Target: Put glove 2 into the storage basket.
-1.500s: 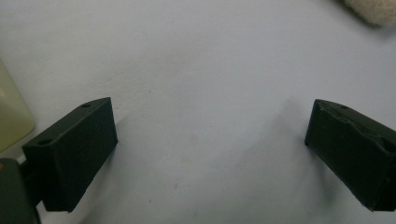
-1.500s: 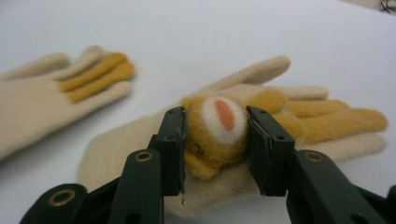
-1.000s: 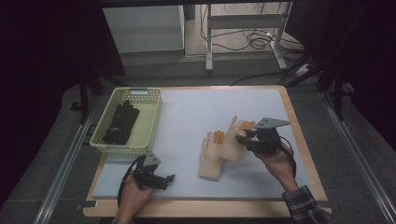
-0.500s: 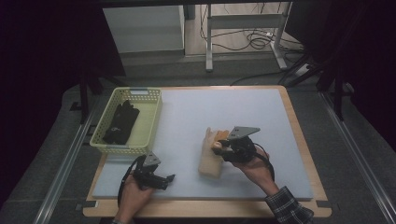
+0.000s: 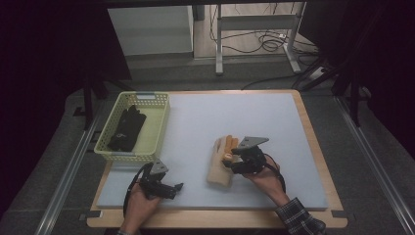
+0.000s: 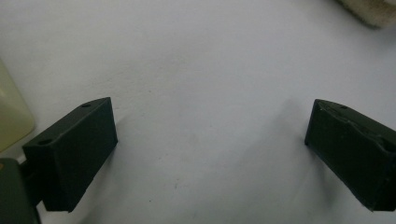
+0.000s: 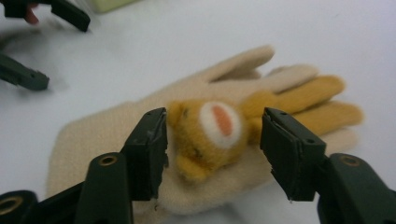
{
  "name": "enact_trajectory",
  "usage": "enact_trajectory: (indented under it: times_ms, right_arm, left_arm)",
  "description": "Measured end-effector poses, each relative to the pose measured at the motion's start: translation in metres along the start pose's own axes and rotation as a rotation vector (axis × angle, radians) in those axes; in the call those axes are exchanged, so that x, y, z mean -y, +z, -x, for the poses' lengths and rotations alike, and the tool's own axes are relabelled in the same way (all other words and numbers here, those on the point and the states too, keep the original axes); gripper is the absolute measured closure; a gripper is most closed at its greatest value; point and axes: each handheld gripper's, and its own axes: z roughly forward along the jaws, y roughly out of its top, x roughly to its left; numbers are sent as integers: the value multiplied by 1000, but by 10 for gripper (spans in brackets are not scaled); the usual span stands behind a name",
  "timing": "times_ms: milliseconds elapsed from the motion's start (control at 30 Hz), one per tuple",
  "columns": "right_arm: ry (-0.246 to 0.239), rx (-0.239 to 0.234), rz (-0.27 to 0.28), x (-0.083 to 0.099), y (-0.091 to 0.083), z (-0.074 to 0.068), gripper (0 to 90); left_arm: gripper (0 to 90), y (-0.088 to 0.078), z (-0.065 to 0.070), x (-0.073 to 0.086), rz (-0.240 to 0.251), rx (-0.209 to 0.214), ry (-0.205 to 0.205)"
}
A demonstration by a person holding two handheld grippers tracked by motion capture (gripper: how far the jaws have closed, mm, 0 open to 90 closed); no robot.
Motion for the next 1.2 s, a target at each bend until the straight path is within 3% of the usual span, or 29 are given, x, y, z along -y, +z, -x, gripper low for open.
enact_trajectory:
  times_ms: [167,333,433,600,833,1200]
  right_arm:
    - [32,25,32,0,-16,10,389]
    - [58,45,-19,18,-21,16,612]
    - [70,25,-46,31,-20,15,741]
    - [62,-26,-59,44,-16,6,850]
    - [4,-71,-92,47,-1,-15,874]
    - [-14,-97,-77,36,20,-30,852]
  left_arm:
    - [23,0,0,0,0,0,0]
    - [23,0,0,0,0,0,-2]
    - [23,0,0,0,0,0,-1]
    - [23,0,0,0,1,0,-2]
    - [23,0,0,0,1,-1,-2]
    - [23,0,0,0,2,-1,-4]
